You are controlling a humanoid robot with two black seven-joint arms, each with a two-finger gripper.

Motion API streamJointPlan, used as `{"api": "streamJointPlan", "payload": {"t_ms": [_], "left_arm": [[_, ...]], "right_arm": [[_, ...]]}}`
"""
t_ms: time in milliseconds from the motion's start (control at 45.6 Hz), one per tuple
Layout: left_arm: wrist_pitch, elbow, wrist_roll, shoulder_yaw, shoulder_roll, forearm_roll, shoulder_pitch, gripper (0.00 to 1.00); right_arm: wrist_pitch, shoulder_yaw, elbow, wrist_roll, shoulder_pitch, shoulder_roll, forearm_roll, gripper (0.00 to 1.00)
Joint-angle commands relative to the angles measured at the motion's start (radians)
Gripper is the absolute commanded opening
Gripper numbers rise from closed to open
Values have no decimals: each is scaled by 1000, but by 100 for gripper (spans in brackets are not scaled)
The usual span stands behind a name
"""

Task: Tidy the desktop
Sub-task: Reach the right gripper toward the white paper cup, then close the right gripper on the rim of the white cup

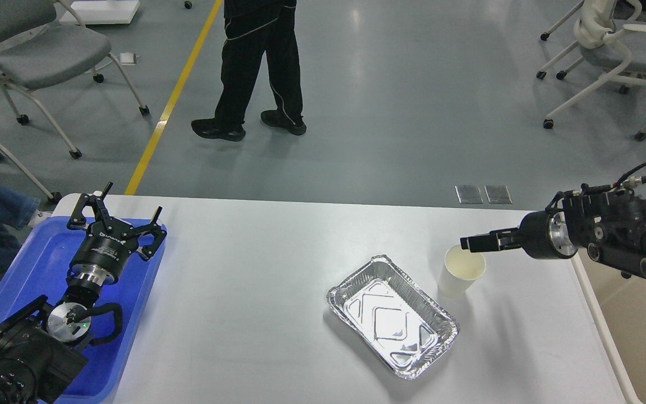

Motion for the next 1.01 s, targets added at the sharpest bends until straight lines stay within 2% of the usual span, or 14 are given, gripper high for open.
{"api": "streamJointPlan", "payload": {"t_ms": [0, 154, 548, 636, 702, 877, 987], "left_arm": [[0, 1, 0, 0, 0, 0, 0, 100], [0, 1, 0, 0, 0, 0, 0, 100], [0, 1, 0, 0, 0, 0, 0, 100], [0, -1, 0, 0, 0, 0, 0, 100], [0, 1, 0, 0, 0, 0, 0, 100], [0, -1, 0, 0, 0, 0, 0, 100], [0, 1, 0, 0, 1, 0, 0, 100]], "right_arm": [[-9, -24, -87, 0, -78, 52, -4, 100], [-12, -16, -134, 0, -126, 61, 4, 100], [-72, -13, -136, 2, -146, 67, 13, 97], [-93, -10, -136, 5, -146, 69, 15, 86], [-99, -7, -136, 8, -146, 69, 15, 84], [-103, -7, -136, 9, -147, 87, 13, 67], [-103, -7, -136, 9, -147, 90, 12, 64]]}}
